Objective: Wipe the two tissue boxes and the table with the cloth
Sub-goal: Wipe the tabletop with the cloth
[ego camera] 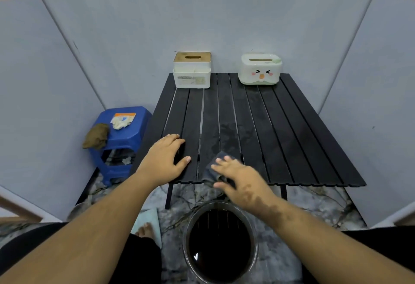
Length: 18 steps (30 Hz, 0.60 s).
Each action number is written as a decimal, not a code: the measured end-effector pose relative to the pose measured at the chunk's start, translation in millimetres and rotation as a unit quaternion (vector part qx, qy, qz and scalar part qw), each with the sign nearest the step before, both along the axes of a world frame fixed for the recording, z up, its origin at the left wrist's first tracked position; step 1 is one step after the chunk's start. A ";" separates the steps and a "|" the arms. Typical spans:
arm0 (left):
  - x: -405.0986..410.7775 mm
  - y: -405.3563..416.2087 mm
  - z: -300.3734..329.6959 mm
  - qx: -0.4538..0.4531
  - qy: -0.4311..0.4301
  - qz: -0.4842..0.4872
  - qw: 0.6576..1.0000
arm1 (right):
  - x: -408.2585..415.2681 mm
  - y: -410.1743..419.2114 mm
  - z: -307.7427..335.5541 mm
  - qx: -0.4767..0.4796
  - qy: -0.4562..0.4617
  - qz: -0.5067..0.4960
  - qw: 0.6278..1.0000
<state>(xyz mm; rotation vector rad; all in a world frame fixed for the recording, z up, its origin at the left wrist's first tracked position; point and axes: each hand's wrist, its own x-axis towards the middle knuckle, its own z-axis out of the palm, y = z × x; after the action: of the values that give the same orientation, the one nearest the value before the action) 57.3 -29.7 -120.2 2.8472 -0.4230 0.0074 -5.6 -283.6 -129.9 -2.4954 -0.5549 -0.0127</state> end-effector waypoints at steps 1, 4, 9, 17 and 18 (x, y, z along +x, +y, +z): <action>0.6 0.0 -0.5 -0.006 0.003 -0.002 1.000 | 0.1 6.3 1.7 -0.010 0.009 0.014 1.000; 5.6 6.8 3.5 -0.013 0.010 -0.015 1.000 | 13.1 -0.2 13.4 0.026 0.008 -0.005 1.000; 13.6 33.8 2.3 0.021 0.007 -0.036 0.999 | 57.7 -43.7 23.9 -0.032 -0.018 -0.112 0.993; 16.2 36.3 -7.0 0.007 0.001 -0.039 0.999 | 102.9 -69.3 13.6 0.036 -0.031 -0.217 0.975; 16.9 36.7 -7.9 0.007 0.000 -0.041 0.999 | 94.9 -54.3 12.6 0.055 -0.035 -0.191 0.979</action>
<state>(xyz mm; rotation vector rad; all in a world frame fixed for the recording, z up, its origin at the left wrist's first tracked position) 74.2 7.0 -128.1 2.8421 -0.5401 -0.0119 89.3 -337.9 -117.3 -2.4623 -0.0913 -0.2721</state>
